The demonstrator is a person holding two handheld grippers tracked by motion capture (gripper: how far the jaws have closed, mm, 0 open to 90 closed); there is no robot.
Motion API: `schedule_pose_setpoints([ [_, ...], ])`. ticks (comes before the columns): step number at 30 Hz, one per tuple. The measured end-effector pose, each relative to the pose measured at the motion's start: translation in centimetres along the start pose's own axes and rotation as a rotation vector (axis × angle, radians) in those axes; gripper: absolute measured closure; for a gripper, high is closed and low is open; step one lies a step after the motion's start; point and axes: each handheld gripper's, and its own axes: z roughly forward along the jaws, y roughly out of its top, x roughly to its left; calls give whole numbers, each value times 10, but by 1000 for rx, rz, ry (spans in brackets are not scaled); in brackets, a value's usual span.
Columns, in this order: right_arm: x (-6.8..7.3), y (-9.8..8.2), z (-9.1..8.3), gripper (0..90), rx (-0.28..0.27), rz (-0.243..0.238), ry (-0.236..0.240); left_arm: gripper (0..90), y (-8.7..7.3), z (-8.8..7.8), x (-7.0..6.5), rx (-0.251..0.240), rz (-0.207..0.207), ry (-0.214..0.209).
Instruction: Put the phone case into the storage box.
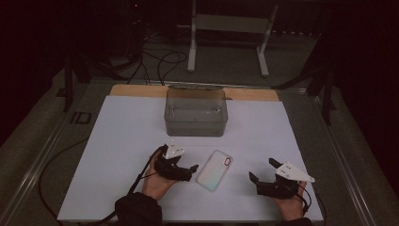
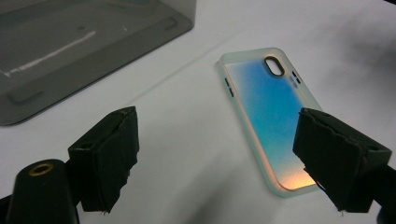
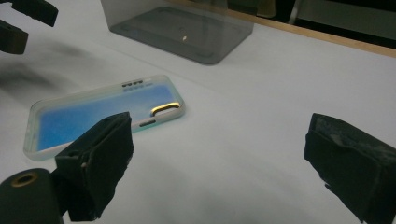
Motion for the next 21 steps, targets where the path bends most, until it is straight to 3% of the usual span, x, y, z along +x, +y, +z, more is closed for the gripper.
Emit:
schedule_pose_setpoints([
  [21, 1, 0, 0, 80, 6, -3, 2, 174, 3, 22, -13, 69, 16, 1],
])
